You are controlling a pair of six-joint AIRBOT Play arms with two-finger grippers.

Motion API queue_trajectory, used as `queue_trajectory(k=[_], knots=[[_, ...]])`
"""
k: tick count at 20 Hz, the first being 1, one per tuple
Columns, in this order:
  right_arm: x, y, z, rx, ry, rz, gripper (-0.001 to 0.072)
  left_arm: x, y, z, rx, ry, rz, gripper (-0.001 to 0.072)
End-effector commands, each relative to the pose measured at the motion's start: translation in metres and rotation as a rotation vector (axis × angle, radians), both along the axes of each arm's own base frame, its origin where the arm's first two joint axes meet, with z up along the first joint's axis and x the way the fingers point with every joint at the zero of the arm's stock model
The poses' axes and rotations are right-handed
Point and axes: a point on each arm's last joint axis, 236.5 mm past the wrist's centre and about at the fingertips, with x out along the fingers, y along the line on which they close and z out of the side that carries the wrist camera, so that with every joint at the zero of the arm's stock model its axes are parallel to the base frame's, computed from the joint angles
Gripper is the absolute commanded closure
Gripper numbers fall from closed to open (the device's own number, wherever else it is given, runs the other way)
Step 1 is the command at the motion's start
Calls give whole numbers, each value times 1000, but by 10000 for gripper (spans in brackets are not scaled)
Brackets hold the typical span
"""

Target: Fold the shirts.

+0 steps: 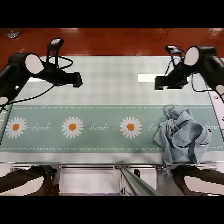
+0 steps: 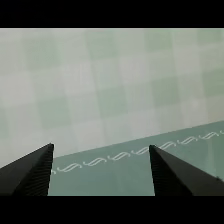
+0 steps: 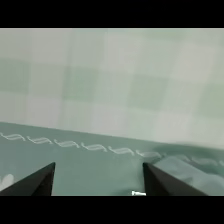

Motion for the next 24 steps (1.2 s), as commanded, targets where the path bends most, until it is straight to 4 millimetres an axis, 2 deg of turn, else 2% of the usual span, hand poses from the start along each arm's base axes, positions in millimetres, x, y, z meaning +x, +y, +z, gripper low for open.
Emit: queue_trajectory(k=[1, 3, 4, 5, 7, 9, 11, 15, 16, 17, 19, 20, 22, 23, 24], knots=[[-38, -64, 43, -149, 0, -81, 84, -29, 5, 7, 56, 23, -120, 4], [-72, -106, 58, -181, -56, -203, 84, -57, 5, 12, 31, 16, -129, 4], [-95, -124, 56, -190, -64, -274, 84, -76, 3, 8, 7, 26, -131, 4], [-123, -137, 47, -188, -56, -338, 84, -95, -1, 1, -30, 42, -124, 4], [-174, -148, 17, -176, -20, -435, 84, -129, -14, -17, -125, 68, -98, 4], [-202, -148, -24, -147, 14, -491, 84, -145, -22, -39, -181, 66, -75, 4], [-203, -136, -61, -61, 40, -520, 84, -151, -25, -57, -213, 93, -34, 4], [-181, -124, -102, 14, 111, -493, 84, -139, -25, -68, -208, 90, -6, 4], [-177, -116, -111, 50, 151, -475, 96, -137, -25, -70, -206, 91, -2, 4], [-173, -106, -116, 93, 180, -445, 183, -137, -25, -73, -206, 100, 0, 4], [-160, -82, -107, 197, 202, -323, 689, -136, -22, -74, -195, 103, 0, 4], [-148, -78, -93, 219, 172, -293, 687, -134, -12, -72, -163, 100, -2, 4], [-115, -86, -43, 204, 39, -264, 687, -125, 18, -58, -94, 93, 18, 4], [-95, -91, -9, 191, -64, -252, 688, -120, 32, -44, -76, 75, 19, 4], [-77, -95, 35, 174, -188, -236, 688, -117, 42, -30, -72, 54, 21, 4]])
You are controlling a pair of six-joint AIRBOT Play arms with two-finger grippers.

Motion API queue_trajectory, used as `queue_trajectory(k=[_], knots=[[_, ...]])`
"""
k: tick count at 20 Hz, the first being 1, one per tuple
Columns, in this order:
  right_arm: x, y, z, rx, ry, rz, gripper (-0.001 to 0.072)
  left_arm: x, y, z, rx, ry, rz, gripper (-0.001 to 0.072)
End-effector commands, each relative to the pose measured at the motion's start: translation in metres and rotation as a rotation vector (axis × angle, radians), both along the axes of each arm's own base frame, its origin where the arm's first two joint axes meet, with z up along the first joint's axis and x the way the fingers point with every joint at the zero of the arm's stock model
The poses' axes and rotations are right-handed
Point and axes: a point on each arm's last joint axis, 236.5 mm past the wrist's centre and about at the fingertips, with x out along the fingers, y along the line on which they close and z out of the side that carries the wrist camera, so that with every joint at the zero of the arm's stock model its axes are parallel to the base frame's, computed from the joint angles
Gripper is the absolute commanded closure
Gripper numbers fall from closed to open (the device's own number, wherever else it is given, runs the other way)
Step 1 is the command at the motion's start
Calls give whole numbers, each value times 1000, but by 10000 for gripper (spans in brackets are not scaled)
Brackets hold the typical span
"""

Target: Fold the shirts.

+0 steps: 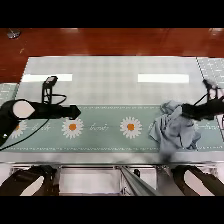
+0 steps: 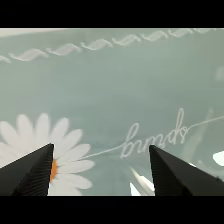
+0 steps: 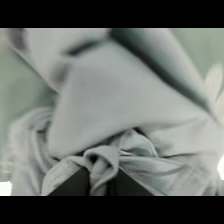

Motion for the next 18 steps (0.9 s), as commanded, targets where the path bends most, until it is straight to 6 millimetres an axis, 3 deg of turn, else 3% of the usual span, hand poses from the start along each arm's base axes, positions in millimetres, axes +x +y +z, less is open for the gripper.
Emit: queue_trajectory(k=[1, 4, 7, 9, 11, 13, 14, 16, 18], knots=[[50, 0, 120, -43, -321, 54, 688, 3, 40, 33, 62, -28, 13, 4], [59, 9, 255, -100, -653, 82, 688, -19, 36, 51, 8, -65, 40, 4], [42, 38, 360, -142, -899, 167, 688, -41, 8, 52, -132, -85, 42, 4], [26, 60, 415, -147, -1037, 225, 688, -48, 1, 45, -142, -69, 23, 4], [8, 81, 449, -132, -1123, 283, 689, -48, -3, 42, -142, -63, 14, 4], [-3, 110, 460, -70, -1164, 376, 689, -41, -2, 43, -147, -82, 31, 4], [-6, 128, 452, -26, -1131, 439, 688, -37, -2, 45, -148, -96, 40, 4], [-6, 164, 412, 48, -977, 578, 688, -30, -1, 45, -149, -114, 55, 4], [5, 197, 370, 106, -850, 665, 689, -28, -1, 41, -151, -97, 67, 4]])
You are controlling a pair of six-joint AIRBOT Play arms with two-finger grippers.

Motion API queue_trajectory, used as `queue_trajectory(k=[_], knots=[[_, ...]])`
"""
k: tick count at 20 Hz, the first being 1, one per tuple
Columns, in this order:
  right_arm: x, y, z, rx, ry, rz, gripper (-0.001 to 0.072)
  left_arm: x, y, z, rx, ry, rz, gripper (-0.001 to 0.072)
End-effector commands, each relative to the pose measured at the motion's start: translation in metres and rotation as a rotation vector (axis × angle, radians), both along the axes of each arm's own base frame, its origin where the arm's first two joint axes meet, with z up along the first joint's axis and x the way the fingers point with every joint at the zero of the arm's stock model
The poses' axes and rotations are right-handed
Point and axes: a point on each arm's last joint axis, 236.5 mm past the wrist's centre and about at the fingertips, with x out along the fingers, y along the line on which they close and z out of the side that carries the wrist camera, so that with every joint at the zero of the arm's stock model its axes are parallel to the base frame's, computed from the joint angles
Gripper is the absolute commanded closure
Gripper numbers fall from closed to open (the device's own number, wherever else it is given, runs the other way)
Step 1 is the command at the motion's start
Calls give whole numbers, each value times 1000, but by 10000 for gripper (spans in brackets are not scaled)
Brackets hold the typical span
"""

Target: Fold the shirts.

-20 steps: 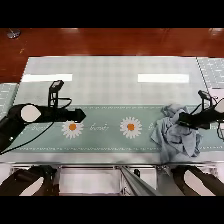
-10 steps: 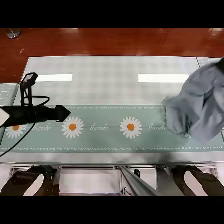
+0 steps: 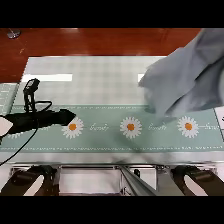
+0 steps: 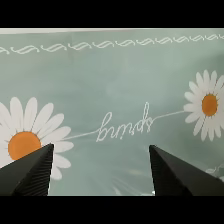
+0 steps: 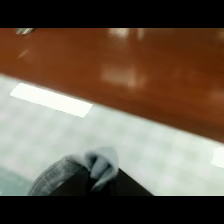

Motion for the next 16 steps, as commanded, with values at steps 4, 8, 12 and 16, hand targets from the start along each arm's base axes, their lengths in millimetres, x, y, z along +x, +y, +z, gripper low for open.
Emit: queue_trajectory(k=[4, 8, 12, 16], knots=[[24, 126, -170, 20, 446, 253, 688, 6, 0, -12, -3, 37, 19, 4], [22, 225, -307, 27, 729, 335, 688, 6, -1, -23, 3, 76, 19, 4], [32, 275, -343, 208, 863, 360, 100, 7, -1, -29, -4, 110, 38, 4], [79, 179, -297, 98, 797, 354, 86, -14, -26, -25, -100, 193, -15, 4]])
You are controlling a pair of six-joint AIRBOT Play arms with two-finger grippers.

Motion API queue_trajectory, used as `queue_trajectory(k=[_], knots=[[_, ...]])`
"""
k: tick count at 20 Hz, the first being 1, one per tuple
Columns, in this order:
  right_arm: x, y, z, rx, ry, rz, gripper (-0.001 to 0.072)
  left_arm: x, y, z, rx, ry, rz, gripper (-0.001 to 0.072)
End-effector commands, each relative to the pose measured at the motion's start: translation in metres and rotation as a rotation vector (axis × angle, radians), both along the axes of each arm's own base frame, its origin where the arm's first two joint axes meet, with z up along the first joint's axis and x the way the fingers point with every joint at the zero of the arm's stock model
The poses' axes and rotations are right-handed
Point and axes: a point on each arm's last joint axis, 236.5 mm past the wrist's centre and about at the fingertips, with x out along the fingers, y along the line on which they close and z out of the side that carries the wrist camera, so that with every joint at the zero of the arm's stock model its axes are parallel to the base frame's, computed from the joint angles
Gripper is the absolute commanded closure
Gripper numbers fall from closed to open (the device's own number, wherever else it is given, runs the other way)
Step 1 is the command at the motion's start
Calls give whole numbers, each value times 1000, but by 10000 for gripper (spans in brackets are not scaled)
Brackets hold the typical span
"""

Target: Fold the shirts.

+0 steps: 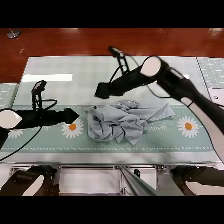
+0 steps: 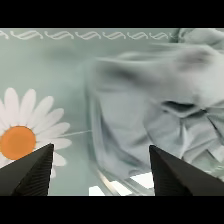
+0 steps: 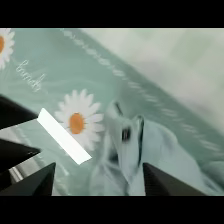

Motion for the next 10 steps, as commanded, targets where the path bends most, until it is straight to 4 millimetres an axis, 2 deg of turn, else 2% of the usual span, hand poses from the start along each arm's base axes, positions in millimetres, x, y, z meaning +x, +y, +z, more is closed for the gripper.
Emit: queue_trajectory(k=[1, 3, 4, 5, 6, 7, 9, 10], knots=[[36, -99, 24, -92, -14, -67, 86, -27, -28, 3, -83, 91, -82, 4], [48, -206, 31, -223, -18, -227, 86, -49, -50, 3, -101, 128, -170, 4], [44, -259, 26, -282, 2, -323, 87, -57, -65, 4, -126, 134, -207, 4], [36, -303, 17, -310, 32, -423, 87, -58, -80, 2, -147, 124, -222, 4], [27, -334, 6, -290, 69, -526, 93, -49, -94, -1, -167, 96, -208, 4], [17, -355, -10, -242, 106, -632, 93, -34, -109, -3, -198, 61, -166, 4], [-12, -375, -50, -200, 191, -744, 92, -1, -132, -14, -253, 32, -55, 5], [-27, -377, -70, -208, 226, -750, 93, 9, -139, -28, -240, 53, -36, 4]])
